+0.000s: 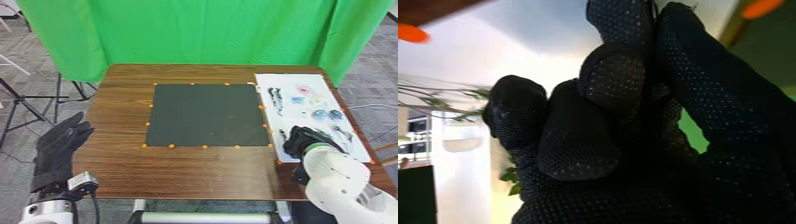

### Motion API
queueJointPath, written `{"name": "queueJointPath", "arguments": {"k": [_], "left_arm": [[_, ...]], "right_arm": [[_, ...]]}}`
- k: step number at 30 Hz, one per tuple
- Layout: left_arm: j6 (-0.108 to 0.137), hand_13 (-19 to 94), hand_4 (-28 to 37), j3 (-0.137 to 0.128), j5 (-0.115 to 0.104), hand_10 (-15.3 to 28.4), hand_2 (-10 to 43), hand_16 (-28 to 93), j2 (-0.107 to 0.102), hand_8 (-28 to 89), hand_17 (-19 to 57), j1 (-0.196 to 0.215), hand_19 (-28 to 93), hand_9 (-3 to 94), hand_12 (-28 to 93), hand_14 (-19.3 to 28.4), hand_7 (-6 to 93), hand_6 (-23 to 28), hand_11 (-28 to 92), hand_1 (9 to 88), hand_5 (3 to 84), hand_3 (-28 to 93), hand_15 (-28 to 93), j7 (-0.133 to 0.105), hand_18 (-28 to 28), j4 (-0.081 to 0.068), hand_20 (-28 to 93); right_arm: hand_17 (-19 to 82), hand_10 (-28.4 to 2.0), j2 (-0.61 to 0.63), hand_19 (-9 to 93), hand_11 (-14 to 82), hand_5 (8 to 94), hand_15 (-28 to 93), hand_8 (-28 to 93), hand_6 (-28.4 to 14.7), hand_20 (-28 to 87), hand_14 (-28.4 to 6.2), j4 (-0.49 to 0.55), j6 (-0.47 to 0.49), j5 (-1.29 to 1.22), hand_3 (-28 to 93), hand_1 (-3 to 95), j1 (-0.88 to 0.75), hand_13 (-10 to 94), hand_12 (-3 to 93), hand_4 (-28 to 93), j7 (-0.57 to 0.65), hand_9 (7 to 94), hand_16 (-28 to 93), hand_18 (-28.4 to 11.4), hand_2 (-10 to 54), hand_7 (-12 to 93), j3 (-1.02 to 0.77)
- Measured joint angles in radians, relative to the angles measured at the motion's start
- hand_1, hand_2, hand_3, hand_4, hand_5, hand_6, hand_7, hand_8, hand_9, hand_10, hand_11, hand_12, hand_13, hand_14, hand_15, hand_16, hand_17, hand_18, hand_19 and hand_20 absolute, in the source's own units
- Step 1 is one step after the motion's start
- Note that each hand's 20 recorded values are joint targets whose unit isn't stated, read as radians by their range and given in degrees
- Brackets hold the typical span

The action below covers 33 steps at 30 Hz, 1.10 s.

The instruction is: Arrange flowers

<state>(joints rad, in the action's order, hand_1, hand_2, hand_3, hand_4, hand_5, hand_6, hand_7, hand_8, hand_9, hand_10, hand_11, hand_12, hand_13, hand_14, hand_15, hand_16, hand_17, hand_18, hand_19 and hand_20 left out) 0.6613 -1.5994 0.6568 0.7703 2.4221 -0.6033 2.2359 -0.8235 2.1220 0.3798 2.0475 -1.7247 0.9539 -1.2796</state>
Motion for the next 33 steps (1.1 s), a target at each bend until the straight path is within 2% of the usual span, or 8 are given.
{"name": "queueJointPath", "arguments": {"k": [5,15,18,25,33], "left_arm": [[0.0,23,-21.6,-0.001,0.001,20.4,5.9,-17,0.0,-11,-9.0,0.0,60,35.9,6,26.3,15.3,10.7,36,25.3,41.4,82,62,-0.001,21.0,0.0,2],[0.007,22,-21.7,-0.004,-0.007,20.1,5.9,-17,-0.011,-11,-9.0,0.005,60,35.2,6,26.3,15.3,10.6,36,25.3,41.2,82,62,-0.018,20.9,0.0,1],[0.011,22,-21.8,-0.022,-0.01,20.2,5.8,-17,-0.014,-11,-9.1,0.015,60,34.9,6,26.1,15.3,10.6,36,25.1,41.1,82,62,-0.02,21.0,0.001,1],[0.03,22,-22.8,-0.08,-0.037,20.0,6.0,-17,-0.024,-11,-9.2,0.07,59,34.6,6,26.2,15.2,10.7,36,24.7,41.1,82,62,-0.05,21.1,0.013,1],[0.035,22,-23.2,-0.087,-0.032,20.0,6.2,-17,-0.014,-11,-9.2,0.083,59,34.5,6,26.1,15.2,10.7,36,24.4,41.1,82,61,-0.046,21.1,0.015,2]], "right_arm": [[57,-15.3,0.009,93,63.4,79.4,83,21,-4.7,44,-7.4,0.013,-0.009,-0.004,77,46.4,0.034,83,31.7,-25,-0.01,80.1,26,-24.2,-0.8,39,0.01],[57,-14.8,0.003,93,62.6,79.8,83,21,-4.7,44,-7.3,0.033,-0.035,-0.016,77,46.3,0.099,84,32.4,-24,-0.03,81.5,26,-24.2,-0.9,39,0.018],[57,-14.8,-0.019,93,62.5,79.9,83,21,-4.6,44,-7.3,0.032,-0.031,-0.019,77,46.1,0.141,84,32.5,-24,-0.036,81.7,26,-24.3,-1.0,39,0.059],[58,-14.7,-0.134,93,62.3,80.1,82,21,-4.5,45,-7.2,-0.006,0.011,-0.028,77,45.9,0.279,85,32.8,-23,-0.049,82.1,26,-24.3,-1.1,39,0.194],[58,-14.6,-0.28,93,62.4,80.3,82,21,-4.3,45,-7.1,-0.086,0.102,0.0,77,45.8,0.372,85,32.8,-23,-0.08,82.3,26,-24.3,-1.1,39,0.294]]}}
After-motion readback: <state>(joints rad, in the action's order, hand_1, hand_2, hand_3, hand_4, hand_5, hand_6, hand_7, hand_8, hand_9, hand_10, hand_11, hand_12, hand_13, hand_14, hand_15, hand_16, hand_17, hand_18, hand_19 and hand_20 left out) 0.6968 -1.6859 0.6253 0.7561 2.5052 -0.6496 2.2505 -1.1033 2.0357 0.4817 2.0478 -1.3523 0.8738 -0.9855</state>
